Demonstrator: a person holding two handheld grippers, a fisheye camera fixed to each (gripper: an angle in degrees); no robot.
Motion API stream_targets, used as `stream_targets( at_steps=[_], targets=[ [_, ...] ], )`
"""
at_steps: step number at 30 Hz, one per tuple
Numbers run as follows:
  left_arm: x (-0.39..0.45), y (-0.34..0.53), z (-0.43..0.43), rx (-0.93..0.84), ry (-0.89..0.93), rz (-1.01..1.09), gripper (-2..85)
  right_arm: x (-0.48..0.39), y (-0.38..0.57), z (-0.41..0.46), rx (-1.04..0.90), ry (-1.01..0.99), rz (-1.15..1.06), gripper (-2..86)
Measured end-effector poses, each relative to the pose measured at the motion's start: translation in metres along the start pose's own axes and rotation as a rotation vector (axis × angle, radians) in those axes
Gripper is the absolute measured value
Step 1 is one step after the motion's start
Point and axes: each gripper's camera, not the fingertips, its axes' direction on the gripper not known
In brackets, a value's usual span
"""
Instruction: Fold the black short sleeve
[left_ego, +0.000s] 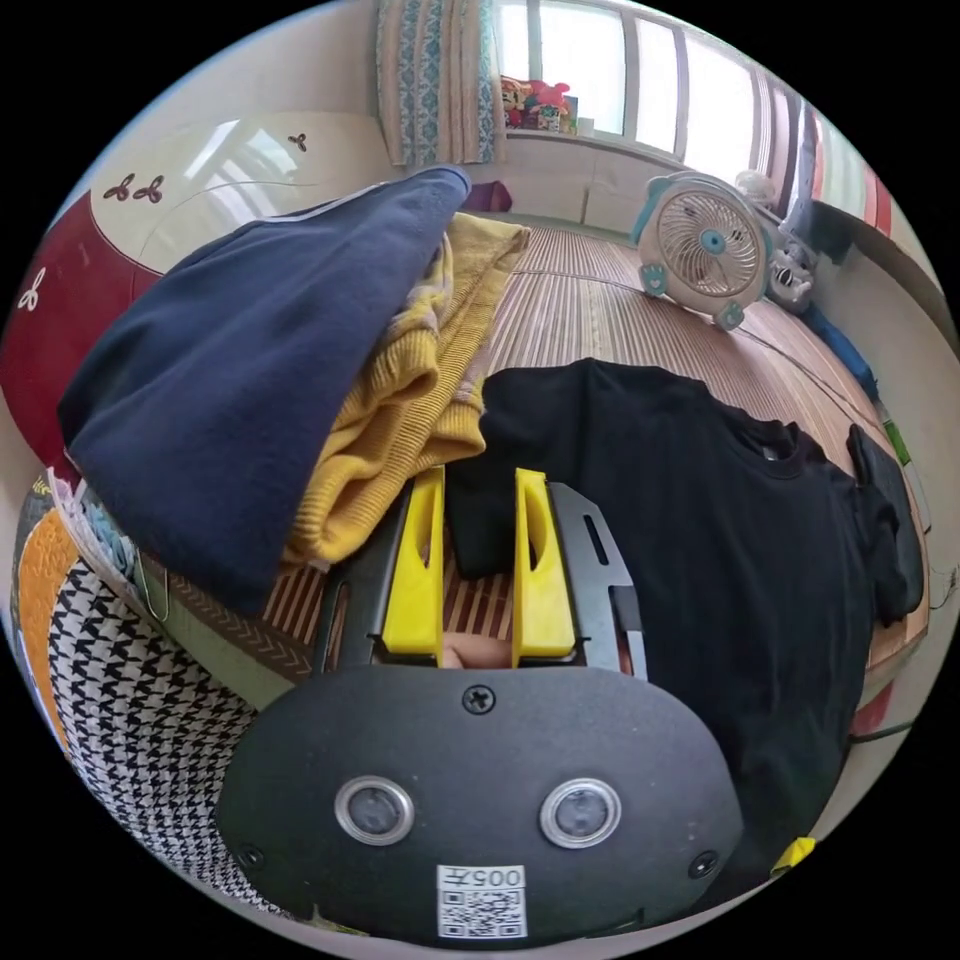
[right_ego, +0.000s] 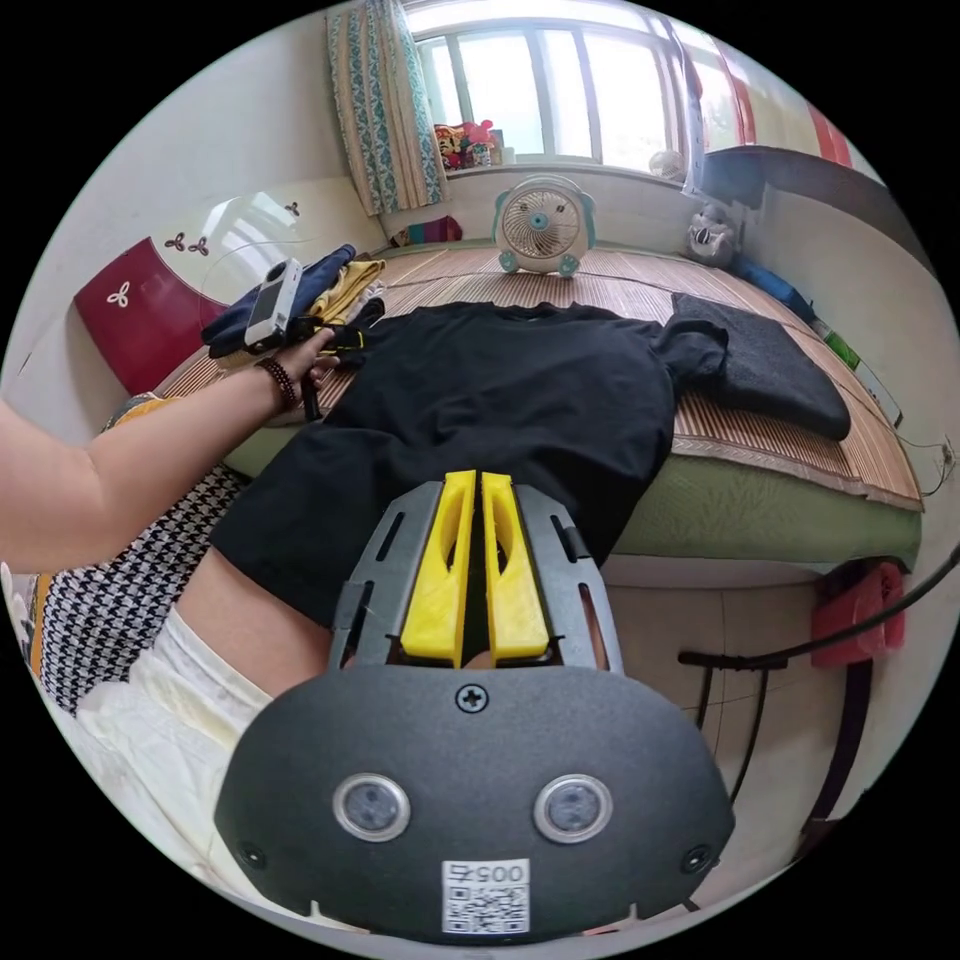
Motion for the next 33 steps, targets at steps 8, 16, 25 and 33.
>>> stream_targets(
  at_steps=[8,16,25,33],
  targets=[
    [-0.014,-0.002,0.019,-0.030,0.159,-0.090,5.7,-0.019,-0.005,0.006,-0.008,0.071,0.050,-0.8],
    [-0.001,-0.008,-0.002,-0.068,0.336,-0.043,3.6,-0.057,-0.008,0.014,-0.027,0.237,0.007,-0.8],
    [0.106,-0.014,-0.059,0.146,0.202,0.272,3.7,-0.075,-0.016,0.023,-0.048,0.283,-0.016,-0.9],
    [0.235,0.071,-0.009,-0.039,0.122,0.885,8.8,-0.078,-0.033,0.034,-0.085,0.298,0.025,-0.9]
  ],
)
